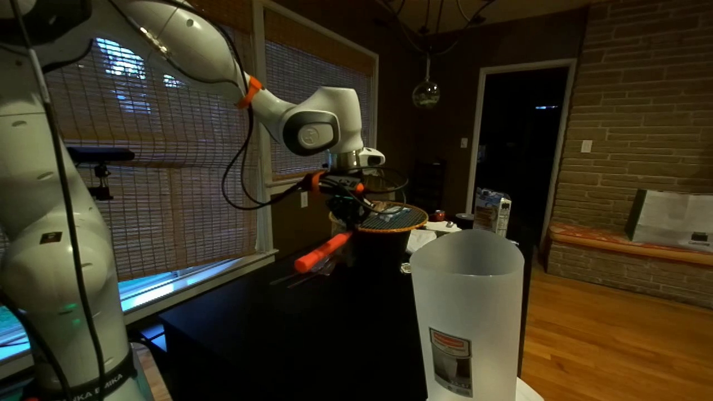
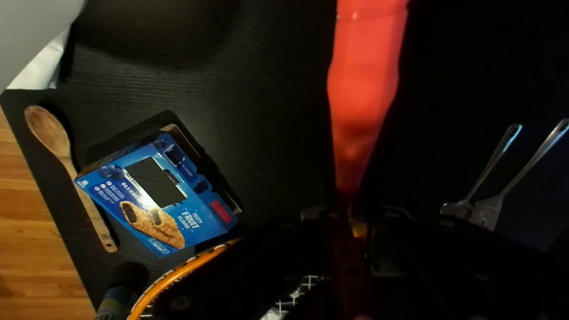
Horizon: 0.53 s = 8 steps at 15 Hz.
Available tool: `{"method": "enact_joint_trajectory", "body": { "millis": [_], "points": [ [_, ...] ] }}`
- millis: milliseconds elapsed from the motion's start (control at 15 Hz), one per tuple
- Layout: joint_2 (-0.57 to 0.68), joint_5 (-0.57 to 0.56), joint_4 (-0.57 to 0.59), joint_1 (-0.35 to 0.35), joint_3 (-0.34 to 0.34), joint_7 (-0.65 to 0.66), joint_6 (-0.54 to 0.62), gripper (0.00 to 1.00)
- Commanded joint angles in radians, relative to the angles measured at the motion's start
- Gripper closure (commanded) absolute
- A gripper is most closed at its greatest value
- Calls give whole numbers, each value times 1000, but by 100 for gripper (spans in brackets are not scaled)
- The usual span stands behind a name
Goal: Use the tennis racket to move the object
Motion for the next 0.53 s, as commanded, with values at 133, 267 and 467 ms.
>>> {"method": "enact_joint_trajectory", "body": {
  "millis": [133,267,467],
  "points": [
    [78,-1,136,42,10,16,-48,97],
    [119,10,181,48,14,18,-52,97],
    [100,2,141,42,18,5,-23,89]
  ]
}}
